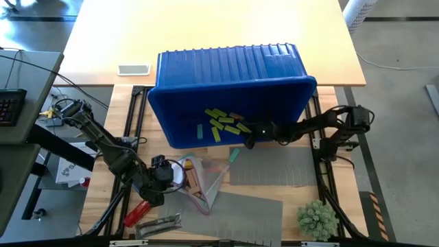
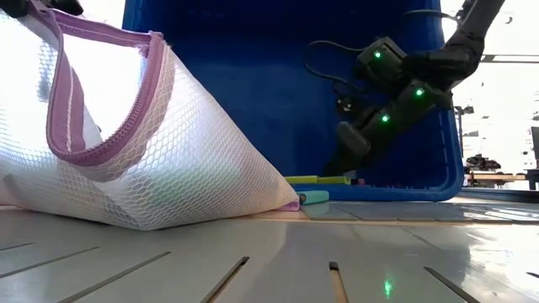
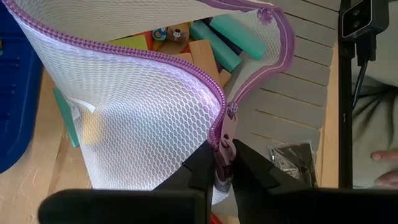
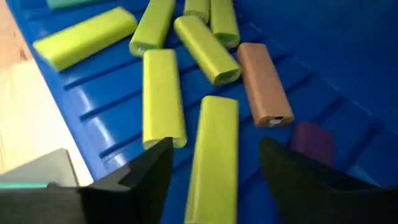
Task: Sort blocks
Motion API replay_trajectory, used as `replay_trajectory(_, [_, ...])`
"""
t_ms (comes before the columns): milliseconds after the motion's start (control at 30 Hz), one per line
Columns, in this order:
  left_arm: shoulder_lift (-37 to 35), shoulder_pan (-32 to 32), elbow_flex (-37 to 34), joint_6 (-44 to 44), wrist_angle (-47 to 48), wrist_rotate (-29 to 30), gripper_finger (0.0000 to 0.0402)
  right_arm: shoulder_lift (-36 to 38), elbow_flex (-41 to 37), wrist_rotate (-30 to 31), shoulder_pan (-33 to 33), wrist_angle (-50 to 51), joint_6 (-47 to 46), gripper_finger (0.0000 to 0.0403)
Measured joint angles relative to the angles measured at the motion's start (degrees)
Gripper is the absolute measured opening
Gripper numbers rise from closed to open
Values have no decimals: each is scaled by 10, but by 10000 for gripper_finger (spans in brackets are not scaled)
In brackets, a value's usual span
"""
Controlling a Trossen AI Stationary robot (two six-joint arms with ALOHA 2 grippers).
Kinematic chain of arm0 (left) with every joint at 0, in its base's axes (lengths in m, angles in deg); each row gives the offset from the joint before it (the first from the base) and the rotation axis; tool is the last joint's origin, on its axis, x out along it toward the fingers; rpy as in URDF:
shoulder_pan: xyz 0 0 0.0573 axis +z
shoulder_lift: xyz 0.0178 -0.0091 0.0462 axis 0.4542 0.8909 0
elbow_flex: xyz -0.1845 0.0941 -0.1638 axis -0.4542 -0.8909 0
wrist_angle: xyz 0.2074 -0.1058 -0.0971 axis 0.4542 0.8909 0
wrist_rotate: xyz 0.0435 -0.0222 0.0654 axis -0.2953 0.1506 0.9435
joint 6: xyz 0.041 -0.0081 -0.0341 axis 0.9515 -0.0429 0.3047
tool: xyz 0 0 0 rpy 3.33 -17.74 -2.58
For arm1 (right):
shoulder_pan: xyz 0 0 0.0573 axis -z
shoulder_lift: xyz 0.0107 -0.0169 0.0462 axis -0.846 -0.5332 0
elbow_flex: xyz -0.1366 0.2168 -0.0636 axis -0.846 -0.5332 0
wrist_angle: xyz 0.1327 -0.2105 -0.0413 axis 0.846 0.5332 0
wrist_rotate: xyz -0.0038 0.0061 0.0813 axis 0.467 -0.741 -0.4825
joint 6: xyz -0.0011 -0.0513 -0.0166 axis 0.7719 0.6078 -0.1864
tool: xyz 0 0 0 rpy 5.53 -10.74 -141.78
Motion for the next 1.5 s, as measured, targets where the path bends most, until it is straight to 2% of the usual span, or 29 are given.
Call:
replay_trajectory(200, [0, 0, 0, 0, -1, 0, 24, 0, 8, 13, 3, 20, 11, 276])
replay_trajectory(300, [0, 0, 0, 0, -1, 0, 24, -10, 8, 11, 14, 27, -2, 283])
replay_trajectory(367, [0, 0, 0, 0, -1, 0, 24, -22, 8, -16, 21, 26, -3, 280])
replay_trajectory(467, [0, 0, 0, 0, -1, 0, 24, -38, 9, -52, 24, 20, -3, 270])
replay_trajectory(767, [0, 0, 0, 0, -1, 0, 24, -47, 9, -65, 19, 9, 12, 230])
replay_trajectory(1067, [0, 0, 0, 0, -1, 0, 24, -48, 9, -69, 19, 5, 14, 113])
replay_trajectory(1167, [0, 0, 0, 0, -2, 0, 24, -47, 8, -68, 19, 2, 16, 90])
replay_trajectory(1300, [0, 0, 0, 0, -2, 0, 24, -13, 6, -47, 14, 28, 49, 90])
replay_trajectory(1433, [0, 0, 0, 0, -2, 0, 24, 69, 14, 9, 0, 82, 70, 90])
replay_trajectory(1500, [0, 0, 0, 0, -2, 0, 24, 111, 31, 9, -19, 114, 58, 90])
